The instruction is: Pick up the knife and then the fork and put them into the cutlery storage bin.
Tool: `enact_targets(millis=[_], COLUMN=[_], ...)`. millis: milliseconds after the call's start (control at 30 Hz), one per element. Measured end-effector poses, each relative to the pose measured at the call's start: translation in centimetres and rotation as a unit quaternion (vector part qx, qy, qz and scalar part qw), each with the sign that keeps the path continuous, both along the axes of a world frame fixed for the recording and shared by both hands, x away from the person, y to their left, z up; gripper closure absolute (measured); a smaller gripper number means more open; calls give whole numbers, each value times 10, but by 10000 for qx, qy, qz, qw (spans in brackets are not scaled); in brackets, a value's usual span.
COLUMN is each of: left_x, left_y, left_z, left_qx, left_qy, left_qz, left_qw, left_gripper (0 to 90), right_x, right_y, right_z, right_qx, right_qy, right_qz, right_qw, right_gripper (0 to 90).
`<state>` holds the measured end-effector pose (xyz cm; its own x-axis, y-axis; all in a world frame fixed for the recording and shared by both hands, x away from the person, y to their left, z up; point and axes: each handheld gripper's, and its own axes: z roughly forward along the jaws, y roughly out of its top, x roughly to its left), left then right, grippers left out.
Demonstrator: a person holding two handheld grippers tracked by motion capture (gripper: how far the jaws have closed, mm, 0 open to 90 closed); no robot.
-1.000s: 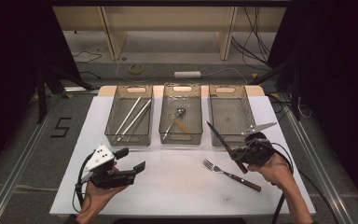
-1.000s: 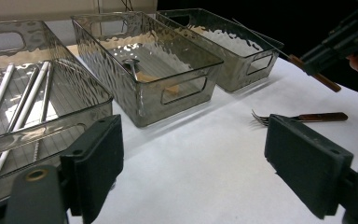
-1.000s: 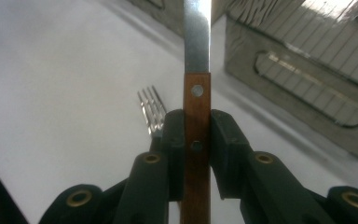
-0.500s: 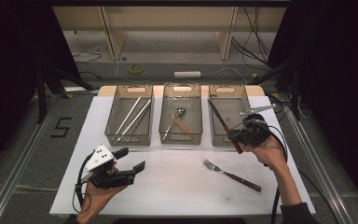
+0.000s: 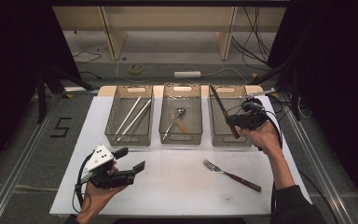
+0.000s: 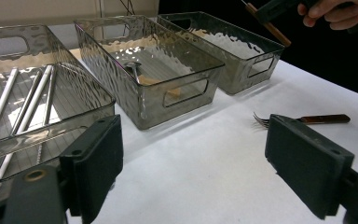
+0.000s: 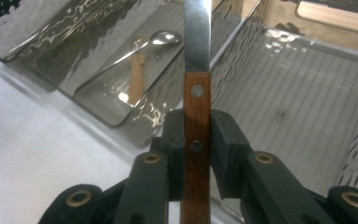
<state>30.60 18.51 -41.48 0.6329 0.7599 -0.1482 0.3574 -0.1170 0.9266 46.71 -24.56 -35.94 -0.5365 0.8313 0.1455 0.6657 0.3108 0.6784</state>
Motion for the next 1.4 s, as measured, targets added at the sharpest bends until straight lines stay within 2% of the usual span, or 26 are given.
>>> enact_targets(millis=[533,933,1033,1400], left_x=[0,0,0,0], left_y=[0,0,0,1], left_z=[0,0,0,0], left_qx=[-2,-2,2,-5], left_qy=[-22,-20,-22,-39], left_qz=[2,1,-1,3], left_qw=[10000,10000,10000,10000], left_gripper=[188,188,188,188], right_x=[26,37,40,45], right_y=[6,4,4,7], right_z=[-2,-13,-17,-30], right_qx=[42,-1,-16,-48], right_qy=[4,56,130,249], right_qz=[-347,-670,-741,-875], right_qw=[9994,9977,9972,9958], right_gripper=[772,772,772,772])
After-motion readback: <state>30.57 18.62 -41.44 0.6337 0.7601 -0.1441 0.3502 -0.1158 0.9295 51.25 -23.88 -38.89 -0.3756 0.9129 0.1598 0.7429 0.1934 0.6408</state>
